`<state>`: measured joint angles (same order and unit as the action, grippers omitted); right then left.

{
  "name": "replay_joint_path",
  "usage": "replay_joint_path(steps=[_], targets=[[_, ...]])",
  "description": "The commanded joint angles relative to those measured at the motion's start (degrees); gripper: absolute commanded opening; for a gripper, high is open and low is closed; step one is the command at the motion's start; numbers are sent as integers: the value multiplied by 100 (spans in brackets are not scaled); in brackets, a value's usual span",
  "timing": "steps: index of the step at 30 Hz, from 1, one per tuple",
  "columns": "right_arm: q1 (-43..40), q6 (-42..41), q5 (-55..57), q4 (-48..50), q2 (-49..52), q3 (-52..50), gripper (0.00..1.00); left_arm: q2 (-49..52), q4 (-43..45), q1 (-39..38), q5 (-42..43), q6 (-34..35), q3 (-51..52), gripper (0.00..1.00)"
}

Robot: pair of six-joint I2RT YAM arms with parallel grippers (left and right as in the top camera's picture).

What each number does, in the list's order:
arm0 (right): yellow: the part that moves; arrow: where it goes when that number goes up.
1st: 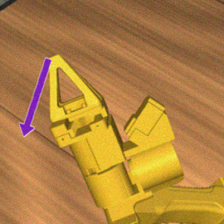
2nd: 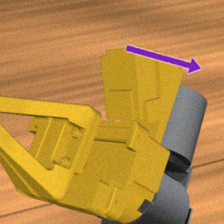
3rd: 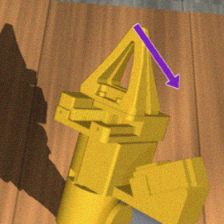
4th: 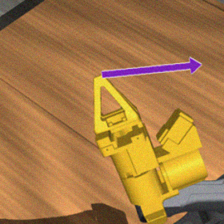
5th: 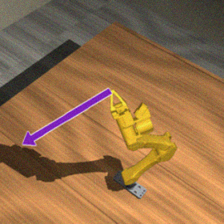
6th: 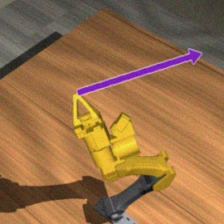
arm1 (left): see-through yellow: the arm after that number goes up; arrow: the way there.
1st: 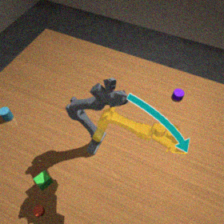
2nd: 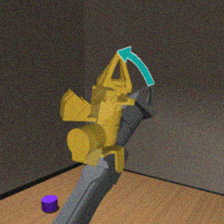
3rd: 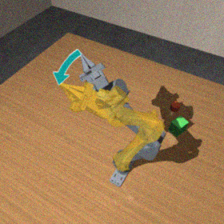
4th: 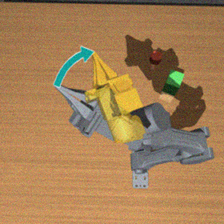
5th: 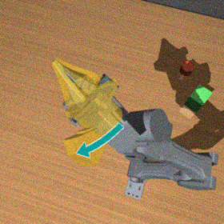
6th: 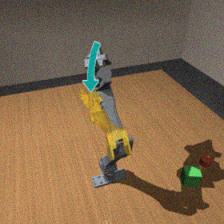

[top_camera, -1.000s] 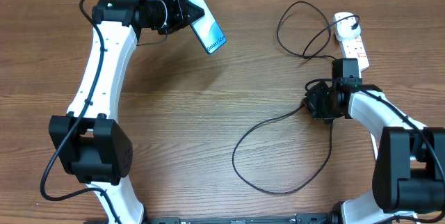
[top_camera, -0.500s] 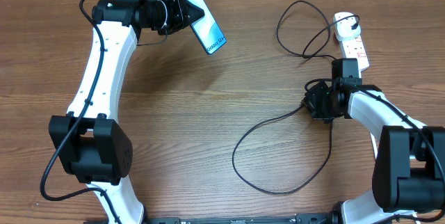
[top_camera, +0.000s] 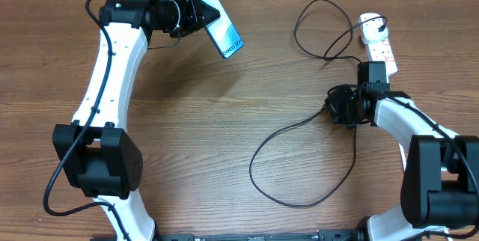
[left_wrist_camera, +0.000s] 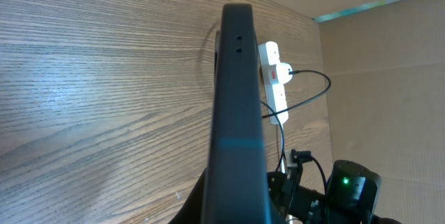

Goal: Plug charger to phone and switch on socket
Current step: 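Close the right gripper on the USB-C plug end of the cable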

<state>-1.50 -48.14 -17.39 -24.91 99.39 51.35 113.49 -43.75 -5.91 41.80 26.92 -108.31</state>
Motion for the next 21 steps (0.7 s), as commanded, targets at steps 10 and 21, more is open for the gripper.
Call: replay_joint_path(steps=[10,21], targets=[[-13,63,-293,39,70,-37,19,-31,26,-26,129,33,-155,4],[-13,63,-114,15,70,-37,39,-31,26,-26,129,33,-155,4]])
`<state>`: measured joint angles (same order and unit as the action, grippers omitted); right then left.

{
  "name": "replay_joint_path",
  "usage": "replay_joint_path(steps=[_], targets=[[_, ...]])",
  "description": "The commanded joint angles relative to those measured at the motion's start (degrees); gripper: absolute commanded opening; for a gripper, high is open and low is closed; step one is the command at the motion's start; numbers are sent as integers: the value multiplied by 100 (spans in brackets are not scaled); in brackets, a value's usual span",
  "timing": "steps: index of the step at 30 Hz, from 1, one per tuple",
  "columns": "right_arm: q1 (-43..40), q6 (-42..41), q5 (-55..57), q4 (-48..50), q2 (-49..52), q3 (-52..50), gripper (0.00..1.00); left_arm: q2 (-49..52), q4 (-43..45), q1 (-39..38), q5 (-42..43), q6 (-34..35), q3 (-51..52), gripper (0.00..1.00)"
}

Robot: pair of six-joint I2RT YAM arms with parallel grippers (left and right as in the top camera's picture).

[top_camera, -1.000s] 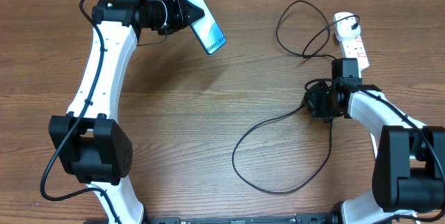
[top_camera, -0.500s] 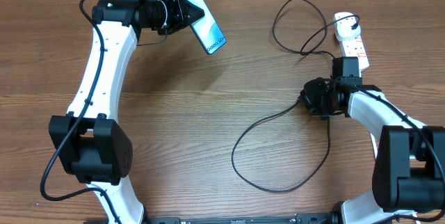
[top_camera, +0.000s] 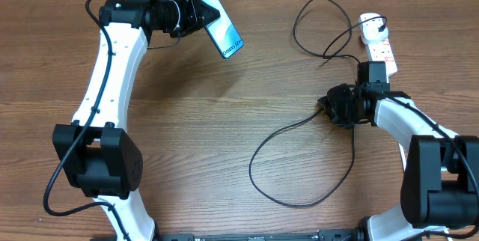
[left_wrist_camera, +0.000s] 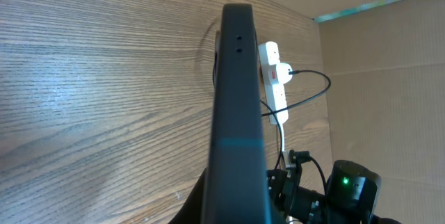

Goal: Plug charger to phone and switch on socket
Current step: 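Close the right gripper on the USB-C plug end of the cable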

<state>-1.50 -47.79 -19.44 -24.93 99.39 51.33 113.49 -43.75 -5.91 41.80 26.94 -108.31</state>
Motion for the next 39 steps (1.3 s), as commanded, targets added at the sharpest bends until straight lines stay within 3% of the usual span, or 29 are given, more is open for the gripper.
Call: replay_joint_path(steps=[1,39], targets=[[-13,26,149,9,70,-37,39,-31,24,-26,129,31,-155,4],[144,-146,487,129,431,-37,18,-31,22,-26,131,33,-155,4]])
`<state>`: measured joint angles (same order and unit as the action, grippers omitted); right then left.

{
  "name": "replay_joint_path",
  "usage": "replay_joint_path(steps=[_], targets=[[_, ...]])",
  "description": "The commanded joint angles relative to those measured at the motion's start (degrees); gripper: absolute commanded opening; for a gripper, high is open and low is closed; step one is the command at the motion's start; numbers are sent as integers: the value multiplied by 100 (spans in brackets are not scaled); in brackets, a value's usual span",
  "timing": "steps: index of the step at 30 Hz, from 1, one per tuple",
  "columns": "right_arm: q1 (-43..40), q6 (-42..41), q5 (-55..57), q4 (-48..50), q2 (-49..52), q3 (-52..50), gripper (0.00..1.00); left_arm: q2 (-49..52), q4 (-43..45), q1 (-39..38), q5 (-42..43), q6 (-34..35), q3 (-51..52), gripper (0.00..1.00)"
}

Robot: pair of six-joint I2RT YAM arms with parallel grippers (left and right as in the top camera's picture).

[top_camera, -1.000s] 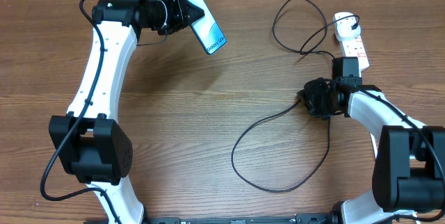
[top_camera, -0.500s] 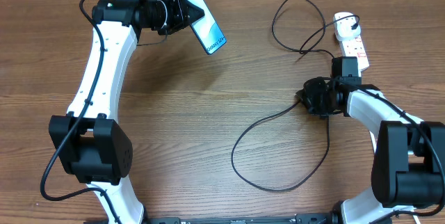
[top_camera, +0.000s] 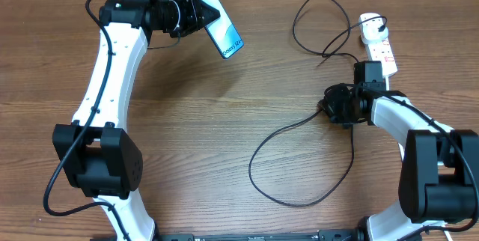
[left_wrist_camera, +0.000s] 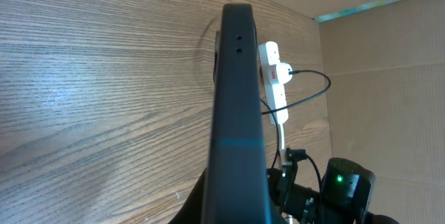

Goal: Plug charger to phone and switch on socket
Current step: 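Close the right gripper on the USB-C plug end of the cable, then lift the plug with the right gripper and turn it toward the phone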

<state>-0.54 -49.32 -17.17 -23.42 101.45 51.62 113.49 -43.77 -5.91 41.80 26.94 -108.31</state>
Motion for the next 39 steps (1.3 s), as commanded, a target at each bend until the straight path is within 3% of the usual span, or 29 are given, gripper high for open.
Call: replay_joint_path(steps=[1,9,20,26,32,39], targets=[[48,9,271,-20,225,-66,17,-31,24,-26,129,33,-155,4],[48,157,442,70,223,-66,4,-31,24,-26,131,33,-155,4],[46,564,-59,262,214,-52,4,-31,26,-26,131,33,-155,4],[48,1078,-743,389,61,42,4,-31,26,-26,131,33,-155,4],[48,2251,-2149,673,-343,142,4,-31,107,-26,299,205,-155,4],[48,2286,-3283,1078,-654,142,4,-31,363,-26,629,232,-155,4]])
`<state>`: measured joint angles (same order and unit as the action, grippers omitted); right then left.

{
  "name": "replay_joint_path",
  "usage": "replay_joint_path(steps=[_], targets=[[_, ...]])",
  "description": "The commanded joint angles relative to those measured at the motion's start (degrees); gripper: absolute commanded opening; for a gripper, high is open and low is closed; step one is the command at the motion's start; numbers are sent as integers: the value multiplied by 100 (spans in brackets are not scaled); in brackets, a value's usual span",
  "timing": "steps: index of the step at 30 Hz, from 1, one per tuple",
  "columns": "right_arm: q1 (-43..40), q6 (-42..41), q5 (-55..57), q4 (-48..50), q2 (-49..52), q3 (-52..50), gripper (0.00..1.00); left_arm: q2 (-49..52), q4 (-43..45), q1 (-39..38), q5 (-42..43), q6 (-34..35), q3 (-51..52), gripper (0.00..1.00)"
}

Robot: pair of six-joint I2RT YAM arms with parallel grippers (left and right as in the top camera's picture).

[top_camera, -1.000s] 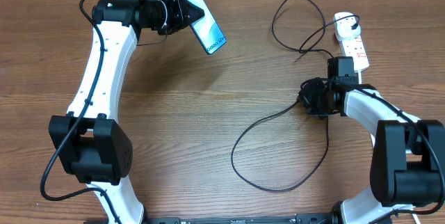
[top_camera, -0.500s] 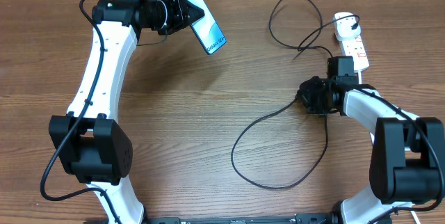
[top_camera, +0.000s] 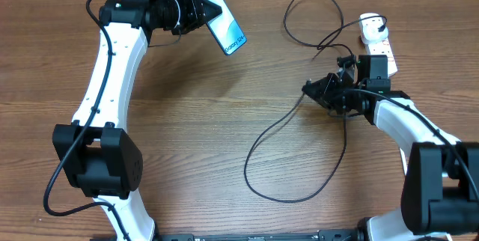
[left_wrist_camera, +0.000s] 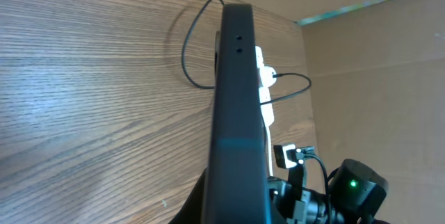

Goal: Plug charger to phone and switch on socket
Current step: 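Lift the plug with the right gripper and turn it toward the phone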

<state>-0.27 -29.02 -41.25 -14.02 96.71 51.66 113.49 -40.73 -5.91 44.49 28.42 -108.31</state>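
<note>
The phone (top_camera: 222,25), blue screen up and tilted, hangs above the table's far left-centre with my left gripper (top_camera: 199,9) shut on its end. In the left wrist view the phone (left_wrist_camera: 236,106) is seen edge-on, its dark end with two small holes pointing at the white power strip (left_wrist_camera: 263,85). My right gripper (top_camera: 312,89) is raised near the strip (top_camera: 376,39) and shut on the black charger cable (top_camera: 245,168). The cable's plug tip is hidden in the fingers. The cable loops across the table and runs up to the strip.
Wooden table (top_camera: 187,144) with cardboard walls along the far edge. A second cable loop (top_camera: 287,28) lies between the phone and the strip. My right arm's wrist, with a green light (left_wrist_camera: 353,184), shows low in the left wrist view.
My right gripper has risen and moved left toward the phone, and the cable has come with it, its loops shifted. The left gripper has turned the phone slightly to the right.
The left gripper held the phone aloft at far left throughout. My right gripper sat low on the cable by the strip at all three earlier moments, shifting only slightly. Now it is up off the table with the cable, nearer the phone.
</note>
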Motion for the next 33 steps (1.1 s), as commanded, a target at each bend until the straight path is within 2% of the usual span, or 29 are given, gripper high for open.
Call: replay_joint_path(steps=[1,5,8,12,17,28,33], targets=[[22,256,-1110,234,-179,138,4,-31,59,-26,361,101,-155,4],[22,256,-2240,876,-179,136,4,-31,111,-26,525,166,-155,4],[63,245,-3003,1502,-179,136,4,-31,444,-7,1204,210,-155,4],[227,-20,-3399,1987,-179,136,4,-31,997,2,2048,378,-155,4],[649,-306,-3877,2566,-179,136,4,-31,1119,2,2232,527,-155,5],[1255,-2260,-3987,4830,-179,136,4,-31,1123,2,2844,413,-155,4],[1274,-2861,-3991,5257,-177,136,4,-31,1130,2,3167,326,-155,4]])
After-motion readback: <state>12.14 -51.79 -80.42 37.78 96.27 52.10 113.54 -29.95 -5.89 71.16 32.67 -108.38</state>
